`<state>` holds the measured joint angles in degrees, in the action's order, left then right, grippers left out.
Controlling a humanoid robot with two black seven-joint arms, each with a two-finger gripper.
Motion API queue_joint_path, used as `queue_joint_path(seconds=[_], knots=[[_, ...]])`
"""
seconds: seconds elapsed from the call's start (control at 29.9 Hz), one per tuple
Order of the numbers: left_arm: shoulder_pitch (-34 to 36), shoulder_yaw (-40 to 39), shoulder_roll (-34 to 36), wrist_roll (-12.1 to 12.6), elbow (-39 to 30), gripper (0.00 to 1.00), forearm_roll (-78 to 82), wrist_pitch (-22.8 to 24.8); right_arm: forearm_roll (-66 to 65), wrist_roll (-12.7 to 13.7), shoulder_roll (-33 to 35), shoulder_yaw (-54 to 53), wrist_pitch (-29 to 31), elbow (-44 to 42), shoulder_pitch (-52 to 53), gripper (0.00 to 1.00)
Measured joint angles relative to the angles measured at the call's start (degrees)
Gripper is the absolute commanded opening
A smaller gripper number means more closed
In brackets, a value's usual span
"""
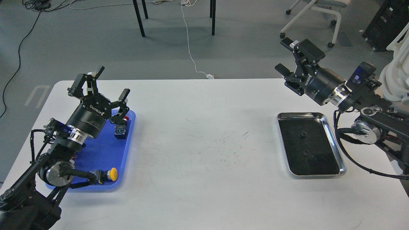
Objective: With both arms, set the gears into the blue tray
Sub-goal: 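Move the right gripper down into the metal tray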
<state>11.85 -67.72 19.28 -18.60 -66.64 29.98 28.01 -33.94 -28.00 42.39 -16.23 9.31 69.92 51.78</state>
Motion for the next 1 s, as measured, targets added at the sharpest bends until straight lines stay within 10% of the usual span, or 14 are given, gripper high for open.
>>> queue_joint_path(seconds=[0.47, 1.0], knots=[[-1.28, 0.12, -0.15, -0.92, -0.92, 0.99, 2.39, -0.01, -49.68, -0.01, 6.90, 40.49, 7.50, -3.78, 27.47, 0.96], [-1.68, 0.03, 0.02, -0.92, -0.96, 0.99, 2.63, -0.02, -53.56, -0.02, -7.90, 53.33, 3.35, -18.80, 25.64, 0.70]])
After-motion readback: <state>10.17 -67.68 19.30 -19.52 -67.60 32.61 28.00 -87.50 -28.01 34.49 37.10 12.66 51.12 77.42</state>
